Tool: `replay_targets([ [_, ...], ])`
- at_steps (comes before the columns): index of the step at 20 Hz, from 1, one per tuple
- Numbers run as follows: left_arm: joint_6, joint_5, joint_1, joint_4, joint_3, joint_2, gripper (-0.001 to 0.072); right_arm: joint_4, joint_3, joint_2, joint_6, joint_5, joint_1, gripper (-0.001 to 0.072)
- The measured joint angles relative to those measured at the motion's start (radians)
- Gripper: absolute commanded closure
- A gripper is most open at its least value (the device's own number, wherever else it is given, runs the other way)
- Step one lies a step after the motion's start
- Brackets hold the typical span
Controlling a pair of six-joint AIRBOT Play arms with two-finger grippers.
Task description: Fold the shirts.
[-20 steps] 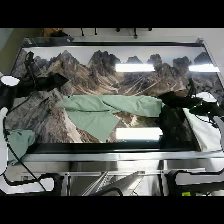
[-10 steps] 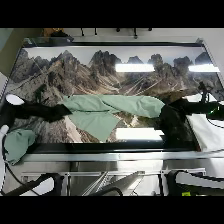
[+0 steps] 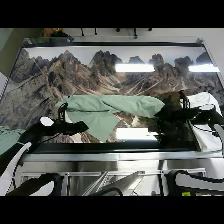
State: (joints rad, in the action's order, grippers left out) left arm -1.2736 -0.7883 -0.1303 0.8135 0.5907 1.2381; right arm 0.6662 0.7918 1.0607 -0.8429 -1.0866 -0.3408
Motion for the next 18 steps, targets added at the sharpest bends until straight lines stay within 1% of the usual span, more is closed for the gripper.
replay_targets([
  [1, -0.003, 0.021, -0.012, -0.003, 0.016, 0.022, 0.0477, 0.000, -0.002, 0.000, 0.003, 0.034, 0.013, 0.0232],
  [3, -0.008, 0.039, -0.027, -0.003, 0.061, 0.071, 0.0698, -0.012, -0.004, 0.000, 0.003, 0.098, 0.032, 0.0229],
  [7, -0.009, 0.034, -0.039, 0.000, 0.145, 0.137, 0.0694, -0.049, -0.006, 0.002, 0.023, 0.180, 0.050, 0.0231],
  [8, -0.006, 0.029, -0.041, 0.002, 0.160, 0.145, 0.0694, -0.054, -0.006, 0.004, 0.026, 0.190, 0.051, 0.0275],
  [9, -0.005, 0.025, -0.042, 0.004, 0.171, 0.150, 0.0695, -0.058, -0.006, 0.010, 0.029, 0.199, 0.054, 0.0421],
  [10, -0.002, 0.021, -0.042, 0.005, 0.180, 0.154, 0.0694, -0.065, -0.006, 0.018, 0.029, 0.199, 0.058, 0.0508],
  [11, 0.000, 0.019, -0.042, 0.005, 0.186, 0.157, 0.0695, -0.074, -0.006, 0.027, 0.031, 0.195, 0.064, 0.0662],
  [12, 0.002, 0.018, -0.043, 0.005, 0.190, 0.158, 0.0695, -0.087, -0.006, 0.037, 0.039, 0.177, 0.073, 0.0687],
  [15, 0.012, -0.001, -0.042, 0.005, 0.199, 0.127, 0.0697, -0.172, 0.000, 0.050, 0.087, 0.088, 0.106, 0.0688],
  [18, 0.022, -0.058, 0.001, 0.008, 0.264, 0.018, 0.0698, -0.356, 0.077, 0.018, 0.131, -0.036, 0.094, 0.0688],
])
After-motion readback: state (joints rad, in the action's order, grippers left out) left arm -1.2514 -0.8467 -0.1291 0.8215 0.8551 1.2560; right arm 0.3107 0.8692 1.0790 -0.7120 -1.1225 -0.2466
